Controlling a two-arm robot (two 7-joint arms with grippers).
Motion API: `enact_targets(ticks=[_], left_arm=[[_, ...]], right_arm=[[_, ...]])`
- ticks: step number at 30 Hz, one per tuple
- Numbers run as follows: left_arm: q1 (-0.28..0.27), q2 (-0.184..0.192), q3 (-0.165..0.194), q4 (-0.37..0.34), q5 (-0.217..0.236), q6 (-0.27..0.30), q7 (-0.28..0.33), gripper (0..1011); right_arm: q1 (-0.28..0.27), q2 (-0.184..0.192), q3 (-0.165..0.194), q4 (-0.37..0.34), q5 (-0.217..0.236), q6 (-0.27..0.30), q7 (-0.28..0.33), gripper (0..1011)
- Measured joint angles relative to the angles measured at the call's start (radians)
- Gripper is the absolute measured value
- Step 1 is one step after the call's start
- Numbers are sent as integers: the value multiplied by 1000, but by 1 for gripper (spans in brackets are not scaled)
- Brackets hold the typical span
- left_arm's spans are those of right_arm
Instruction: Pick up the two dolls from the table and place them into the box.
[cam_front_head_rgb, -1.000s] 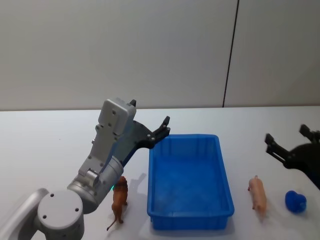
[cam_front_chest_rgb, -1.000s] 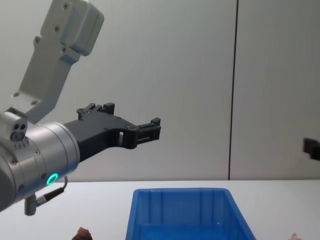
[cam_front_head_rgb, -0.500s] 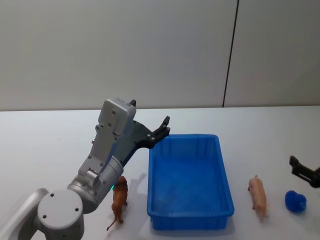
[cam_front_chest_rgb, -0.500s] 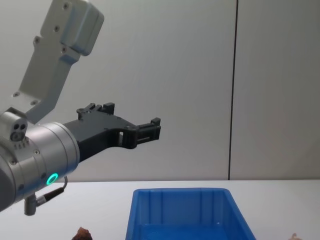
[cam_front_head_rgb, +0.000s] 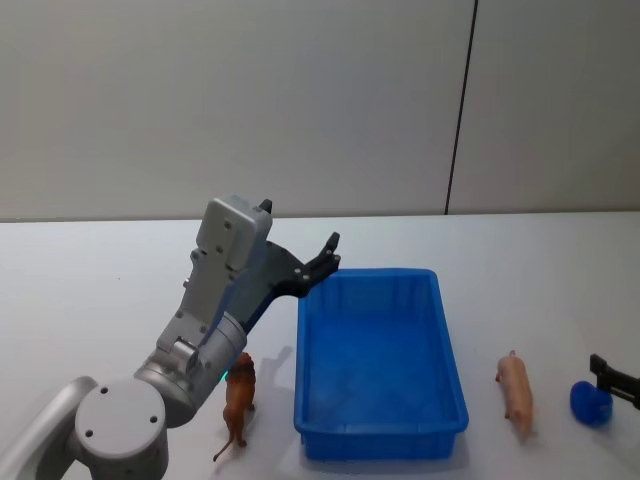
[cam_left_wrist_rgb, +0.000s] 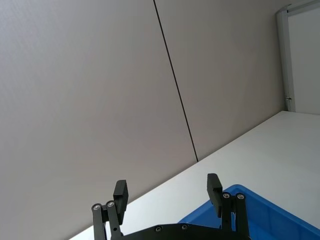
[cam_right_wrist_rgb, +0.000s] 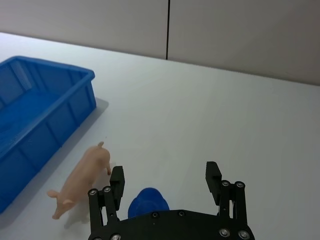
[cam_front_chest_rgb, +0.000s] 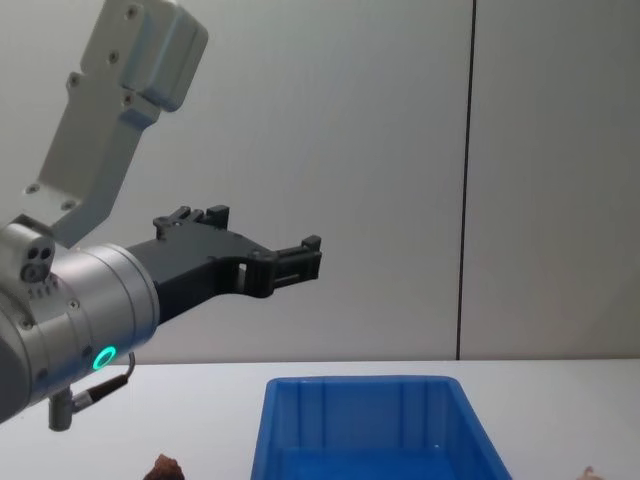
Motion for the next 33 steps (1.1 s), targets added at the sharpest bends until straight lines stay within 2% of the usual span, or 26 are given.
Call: enact_targets(ticks=[13, 25, 29, 33], left_arm=[[0, 0, 0, 0, 0, 0, 0, 1001], [0, 0, 0, 0, 0, 0, 0, 1001], [0, 0, 0, 0, 0, 0, 0, 1001], [0, 0, 0, 0, 0, 0, 0, 1001]], right_arm=[[51, -20, -27, 99, -20, 32, 62, 1001], [75, -38, -48, 151, -27, 61, 90, 1001], [81, -42, -53, 166, -28, 70, 98, 961], [85, -44, -56, 173, -28, 76, 104, 839]])
